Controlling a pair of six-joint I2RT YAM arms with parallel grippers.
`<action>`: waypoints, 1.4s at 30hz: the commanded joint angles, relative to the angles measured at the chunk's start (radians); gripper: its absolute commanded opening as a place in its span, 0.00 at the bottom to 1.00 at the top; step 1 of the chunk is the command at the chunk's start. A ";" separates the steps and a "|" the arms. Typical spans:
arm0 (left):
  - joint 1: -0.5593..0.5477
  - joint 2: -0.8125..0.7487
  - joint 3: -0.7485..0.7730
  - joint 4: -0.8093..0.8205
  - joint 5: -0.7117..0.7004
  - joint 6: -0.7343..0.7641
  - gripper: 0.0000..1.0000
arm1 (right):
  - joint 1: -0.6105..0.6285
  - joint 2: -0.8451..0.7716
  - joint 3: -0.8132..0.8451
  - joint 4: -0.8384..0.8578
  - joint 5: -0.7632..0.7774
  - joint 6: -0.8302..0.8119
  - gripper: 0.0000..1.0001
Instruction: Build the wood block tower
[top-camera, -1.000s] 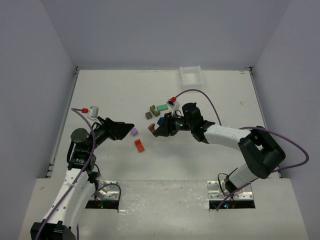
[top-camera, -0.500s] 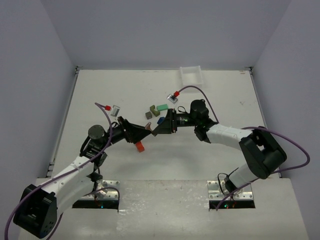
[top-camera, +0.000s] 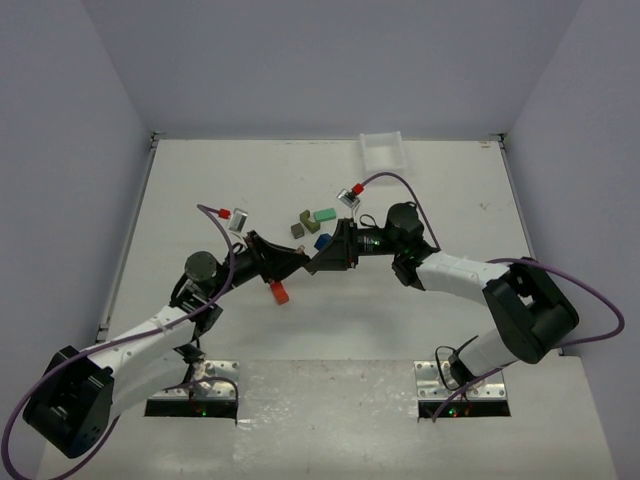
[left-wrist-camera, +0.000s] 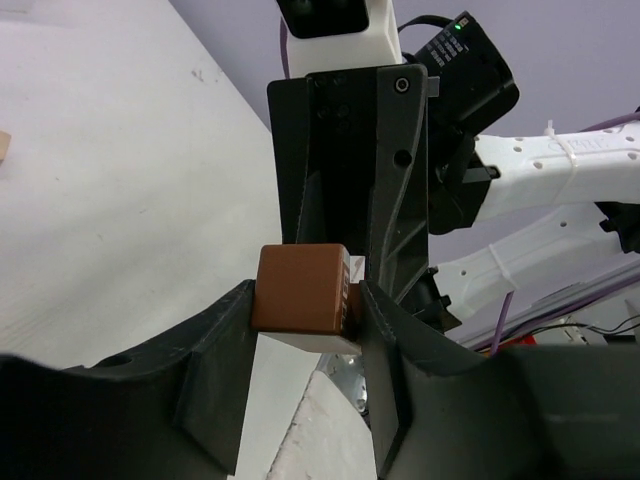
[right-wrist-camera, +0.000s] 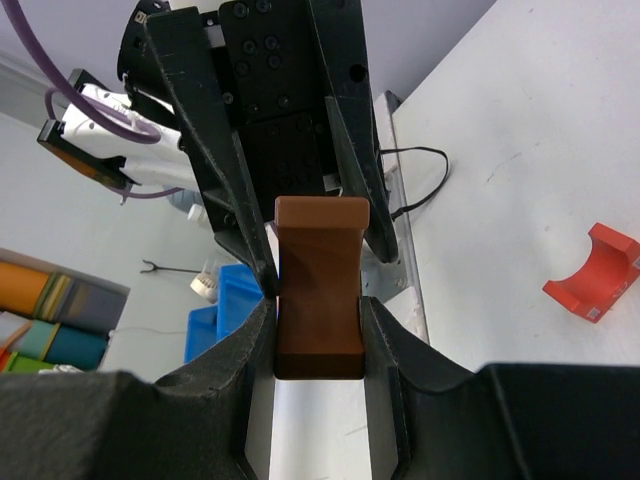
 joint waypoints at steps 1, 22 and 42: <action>-0.036 0.024 0.053 0.096 -0.010 0.004 0.31 | -0.006 -0.015 0.000 0.052 0.000 -0.001 0.12; -0.039 -0.095 0.223 -0.558 -0.366 0.292 0.00 | -0.041 -0.321 -0.202 -0.549 0.556 -0.449 0.98; -0.339 0.499 0.615 -0.983 -0.740 0.600 0.00 | -0.042 -0.716 -0.378 -0.878 1.386 -0.589 0.99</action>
